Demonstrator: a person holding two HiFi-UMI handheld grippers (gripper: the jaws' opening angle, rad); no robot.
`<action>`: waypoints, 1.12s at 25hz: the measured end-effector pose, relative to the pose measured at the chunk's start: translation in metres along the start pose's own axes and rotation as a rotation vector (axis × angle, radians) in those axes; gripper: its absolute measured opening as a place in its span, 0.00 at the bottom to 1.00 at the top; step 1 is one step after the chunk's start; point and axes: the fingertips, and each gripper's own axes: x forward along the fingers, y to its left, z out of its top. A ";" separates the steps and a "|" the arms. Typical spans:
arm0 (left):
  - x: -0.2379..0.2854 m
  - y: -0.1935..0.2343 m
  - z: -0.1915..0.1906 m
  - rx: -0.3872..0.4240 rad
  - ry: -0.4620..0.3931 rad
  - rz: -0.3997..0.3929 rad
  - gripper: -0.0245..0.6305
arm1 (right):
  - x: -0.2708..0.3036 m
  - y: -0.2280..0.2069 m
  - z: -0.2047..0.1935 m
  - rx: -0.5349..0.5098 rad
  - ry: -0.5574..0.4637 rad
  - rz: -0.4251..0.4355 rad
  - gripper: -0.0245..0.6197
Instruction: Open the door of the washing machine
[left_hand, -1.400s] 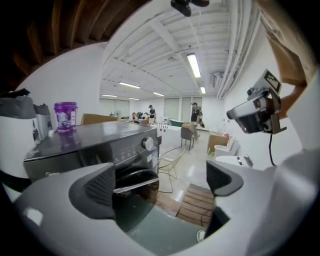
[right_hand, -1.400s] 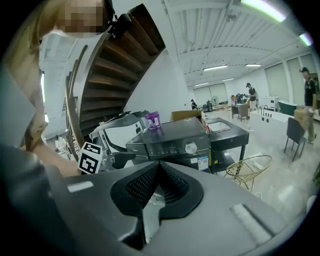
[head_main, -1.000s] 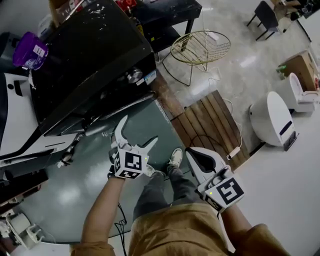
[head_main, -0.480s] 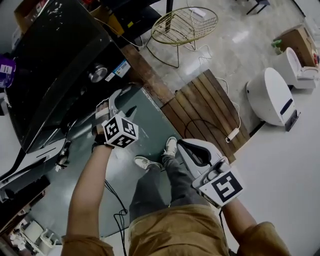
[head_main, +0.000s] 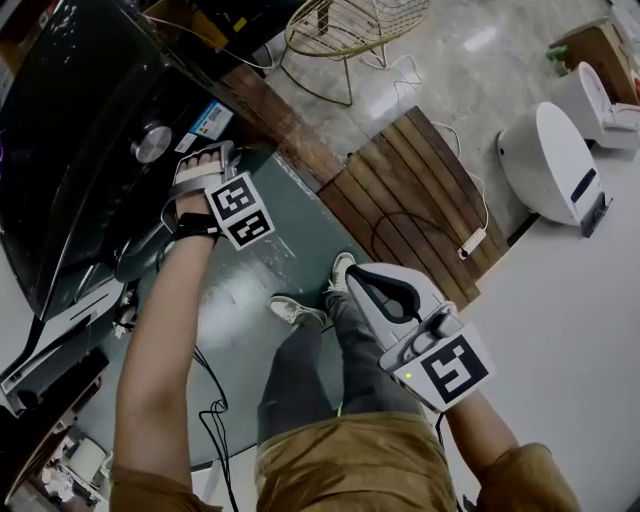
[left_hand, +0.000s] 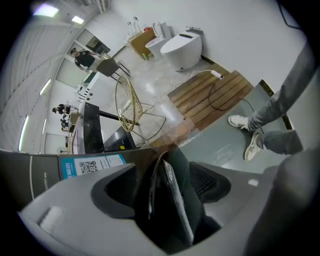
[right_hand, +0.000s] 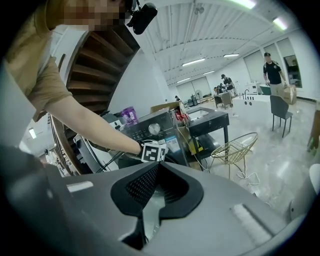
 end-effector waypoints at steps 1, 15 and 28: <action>0.004 0.001 -0.002 0.022 0.028 -0.005 0.63 | 0.000 -0.003 -0.003 0.005 -0.001 -0.002 0.05; 0.064 -0.016 -0.036 0.326 0.414 -0.153 0.57 | -0.007 -0.044 -0.032 0.066 -0.019 -0.030 0.05; 0.096 -0.014 -0.039 0.488 0.645 -0.208 0.52 | -0.011 -0.053 -0.055 0.099 0.013 -0.033 0.05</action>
